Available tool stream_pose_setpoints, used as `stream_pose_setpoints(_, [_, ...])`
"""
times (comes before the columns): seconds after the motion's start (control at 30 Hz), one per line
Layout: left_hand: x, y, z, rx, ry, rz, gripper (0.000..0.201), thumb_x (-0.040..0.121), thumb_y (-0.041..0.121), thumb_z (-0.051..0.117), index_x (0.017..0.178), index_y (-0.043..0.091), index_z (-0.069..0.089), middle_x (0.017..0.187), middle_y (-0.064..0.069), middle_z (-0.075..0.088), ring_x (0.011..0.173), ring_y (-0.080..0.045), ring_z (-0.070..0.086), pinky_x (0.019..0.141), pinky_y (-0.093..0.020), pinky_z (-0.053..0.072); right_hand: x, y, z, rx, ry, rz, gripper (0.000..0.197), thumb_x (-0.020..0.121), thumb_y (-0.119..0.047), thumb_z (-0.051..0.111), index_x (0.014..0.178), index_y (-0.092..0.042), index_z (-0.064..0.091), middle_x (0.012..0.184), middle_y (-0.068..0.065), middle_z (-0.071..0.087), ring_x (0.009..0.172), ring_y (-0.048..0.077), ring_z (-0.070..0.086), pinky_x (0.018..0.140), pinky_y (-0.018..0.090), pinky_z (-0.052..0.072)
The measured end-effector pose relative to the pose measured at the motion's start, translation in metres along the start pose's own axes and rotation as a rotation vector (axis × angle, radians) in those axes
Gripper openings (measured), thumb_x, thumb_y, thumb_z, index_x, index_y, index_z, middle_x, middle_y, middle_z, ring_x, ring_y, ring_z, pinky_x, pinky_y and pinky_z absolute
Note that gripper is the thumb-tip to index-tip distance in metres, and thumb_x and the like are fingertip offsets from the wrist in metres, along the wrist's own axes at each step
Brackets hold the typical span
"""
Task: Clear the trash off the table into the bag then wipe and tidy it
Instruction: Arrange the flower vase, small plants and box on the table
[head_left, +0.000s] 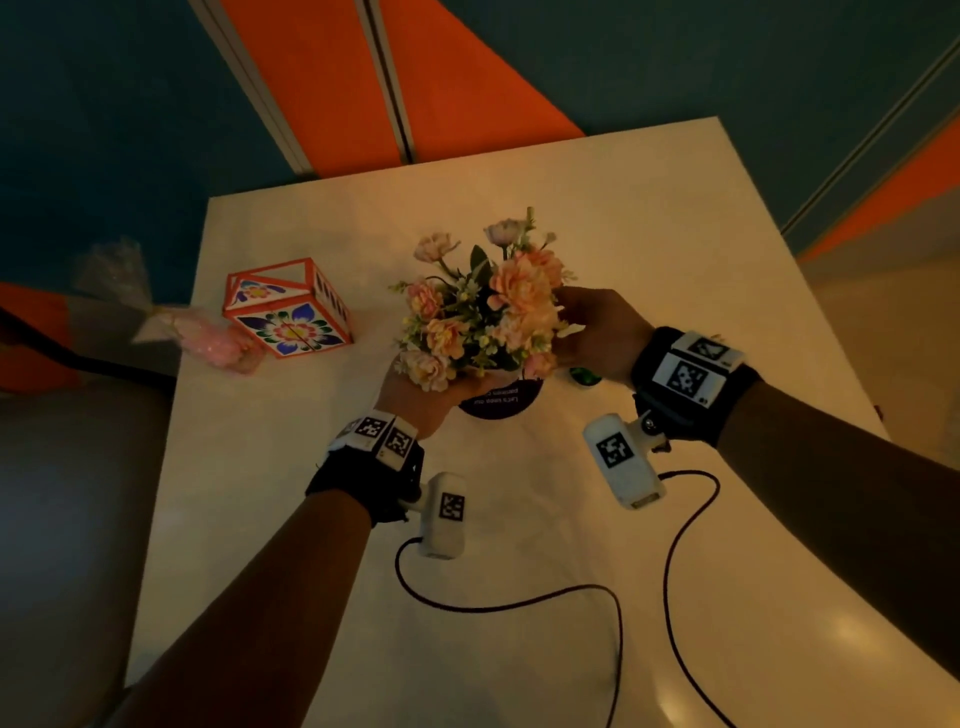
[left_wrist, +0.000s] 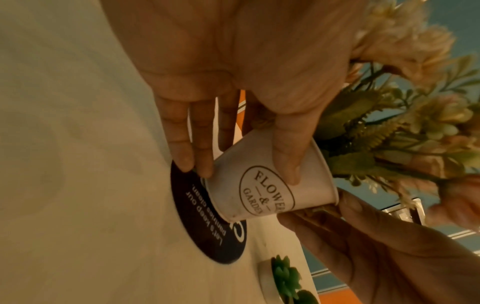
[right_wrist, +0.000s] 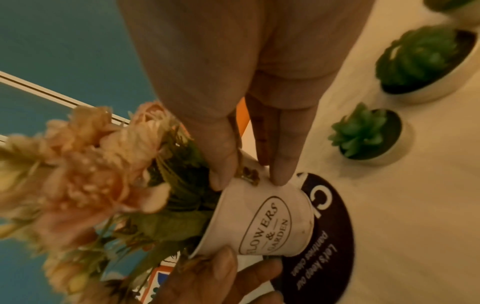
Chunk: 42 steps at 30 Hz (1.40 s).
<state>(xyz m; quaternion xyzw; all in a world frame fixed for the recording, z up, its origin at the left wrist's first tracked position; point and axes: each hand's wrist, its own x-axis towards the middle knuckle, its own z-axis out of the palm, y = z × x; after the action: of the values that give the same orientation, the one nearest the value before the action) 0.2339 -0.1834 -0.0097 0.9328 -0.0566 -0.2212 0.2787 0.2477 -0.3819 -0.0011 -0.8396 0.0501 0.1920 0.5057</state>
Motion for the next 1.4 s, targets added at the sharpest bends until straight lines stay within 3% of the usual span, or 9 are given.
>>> stream_pose_setpoints(0.07, [-0.001, -0.002, 0.006, -0.053, -0.035, 0.025, 0.131, 0.036, 0.090, 0.051, 0.145, 0.020, 0.031, 0.153, 0.000, 0.029, 0.140, -0.018, 0.026, 0.106, -0.017, 0.016, -0.007, 0.003, -0.003, 0.034, -0.025, 0.028, 0.050, 0.082, 0.000, 0.067, 0.130, -0.007, 0.054, 0.117, 0.013, 0.060, 0.103, 0.023, 0.058, 0.078, 0.031, 0.042])
stream_pose_setpoints(0.1, [-0.002, -0.002, 0.008, -0.095, -0.048, 0.019, 0.106, 0.060, 0.072, 0.066, 0.145, 0.019, 0.030, 0.153, 0.000, 0.028, 0.140, -0.017, 0.026, 0.107, -0.017, 0.014, -0.010, 0.004, -0.003, 0.039, -0.020, 0.038, 0.050, 0.082, 0.000, 0.068, 0.129, -0.009, 0.055, 0.115, 0.013, 0.060, 0.097, 0.020, 0.055, 0.077, 0.031, 0.042])
stream_pose_setpoints(0.23, [-0.003, -0.010, 0.018, -0.150, -0.002, 0.067, 0.144, 0.025, 0.102, 0.033, 0.144, 0.022, 0.033, 0.152, 0.001, 0.031, 0.140, -0.019, 0.027, 0.112, -0.024, 0.015, -0.017, 0.010, -0.005, -0.013, -0.021, 0.011, 0.032, 0.081, -0.004, 0.070, 0.105, -0.020, 0.057, 0.100, 0.006, 0.055, 0.082, 0.018, 0.052, 0.074, 0.028, 0.040])
stream_pose_setpoints(0.53, [-0.008, -0.004, 0.022, -0.139, -0.014, 0.068, 0.104, 0.059, 0.069, 0.060, 0.145, 0.019, 0.030, 0.153, 0.000, 0.028, 0.141, -0.018, 0.024, 0.100, -0.008, 0.007, -0.024, 0.022, -0.006, -0.079, -0.016, 0.041, 0.046, 0.075, -0.019, 0.078, 0.116, -0.014, 0.059, 0.105, 0.001, 0.060, 0.090, 0.019, 0.055, 0.082, 0.033, 0.045])
stream_pose_setpoints(0.6, [-0.002, -0.009, 0.025, -0.168, 0.016, 0.038, 0.085, 0.073, 0.046, 0.073, 0.144, 0.018, 0.034, 0.152, -0.001, 0.032, 0.140, -0.019, 0.027, 0.105, -0.013, 0.012, -0.023, 0.023, -0.005, -0.069, -0.023, 0.031, 0.049, 0.073, -0.023, 0.079, 0.116, -0.008, 0.060, 0.109, 0.003, 0.064, 0.093, 0.023, 0.059, 0.088, 0.041, 0.051])
stream_pose_setpoints(0.73, [0.003, -0.017, 0.029, -0.226, 0.026, -0.016, 0.099, 0.056, 0.064, 0.069, 0.141, 0.020, 0.042, 0.147, 0.000, 0.040, 0.135, -0.019, 0.035, 0.113, -0.029, 0.026, -0.024, 0.023, -0.002, -0.120, -0.015, 0.033, 0.045, 0.071, -0.032, 0.079, 0.108, -0.013, 0.063, 0.101, 0.000, 0.062, 0.093, 0.023, 0.059, 0.079, 0.037, 0.047])
stream_pose_setpoints(0.93, [0.008, -0.022, 0.034, -0.188, 0.026, -0.039, 0.082, 0.071, 0.044, 0.077, 0.142, 0.021, 0.041, 0.148, 0.000, 0.039, 0.137, -0.019, 0.034, 0.114, -0.035, 0.027, -0.023, 0.028, 0.000, -0.108, -0.001, 0.007, 0.037, 0.071, -0.030, 0.080, 0.102, -0.017, 0.065, 0.096, -0.001, 0.064, 0.084, 0.015, 0.057, 0.075, 0.031, 0.040])
stream_pose_setpoints(1.13, [-0.003, -0.024, 0.024, -0.338, 0.062, -0.137, 0.041, 0.075, 0.007, 0.076, 0.114, 0.008, 0.063, 0.114, -0.006, 0.064, 0.104, -0.015, 0.056, 0.093, -0.028, 0.043, -0.029, 0.032, -0.001, -0.076, 0.023, 0.011, 0.055, 0.063, -0.042, 0.084, 0.110, -0.020, 0.063, 0.107, -0.004, 0.066, 0.097, 0.015, 0.060, 0.083, 0.033, 0.048])
stream_pose_setpoints(1.4, [-0.035, -0.074, -0.024, -0.277, 0.303, -0.315, 0.017, 0.077, 0.004, 0.071, 0.087, 0.018, 0.066, 0.093, -0.008, 0.071, 0.072, -0.023, 0.067, 0.066, -0.031, 0.056, -0.083, 0.034, -0.003, -0.055, -0.140, 0.040, 0.014, 0.083, -0.024, 0.073, 0.092, -0.022, 0.063, 0.095, 0.000, 0.067, 0.079, 0.020, 0.066, 0.083, 0.045, 0.053])
